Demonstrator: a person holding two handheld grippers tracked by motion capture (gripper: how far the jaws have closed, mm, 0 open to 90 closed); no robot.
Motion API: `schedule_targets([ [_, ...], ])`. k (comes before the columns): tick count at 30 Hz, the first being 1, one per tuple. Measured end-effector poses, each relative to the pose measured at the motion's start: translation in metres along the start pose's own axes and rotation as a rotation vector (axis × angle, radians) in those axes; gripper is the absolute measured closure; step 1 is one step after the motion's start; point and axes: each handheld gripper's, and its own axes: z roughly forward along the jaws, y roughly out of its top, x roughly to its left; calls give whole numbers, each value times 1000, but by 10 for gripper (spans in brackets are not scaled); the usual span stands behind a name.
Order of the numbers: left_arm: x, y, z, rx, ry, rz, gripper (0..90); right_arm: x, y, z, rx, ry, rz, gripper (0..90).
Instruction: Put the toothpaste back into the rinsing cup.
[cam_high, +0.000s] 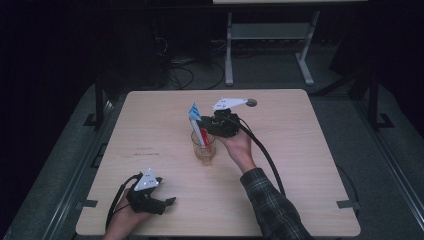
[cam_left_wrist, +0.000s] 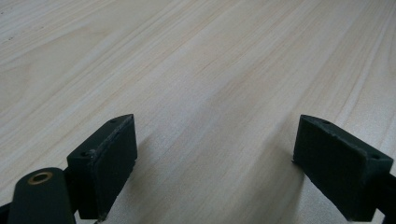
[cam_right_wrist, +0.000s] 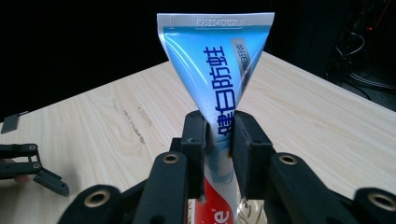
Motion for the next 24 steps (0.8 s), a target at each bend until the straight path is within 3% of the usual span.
schedule_targets([
  [10, 0, 0, 0, 0, 1, 0, 128, 0, 2, -4, -7, 1, 6, 579],
  [24, 0, 0, 0, 0, 0, 0, 128, -11, -1, -23, -3, -44, 21, 442],
])
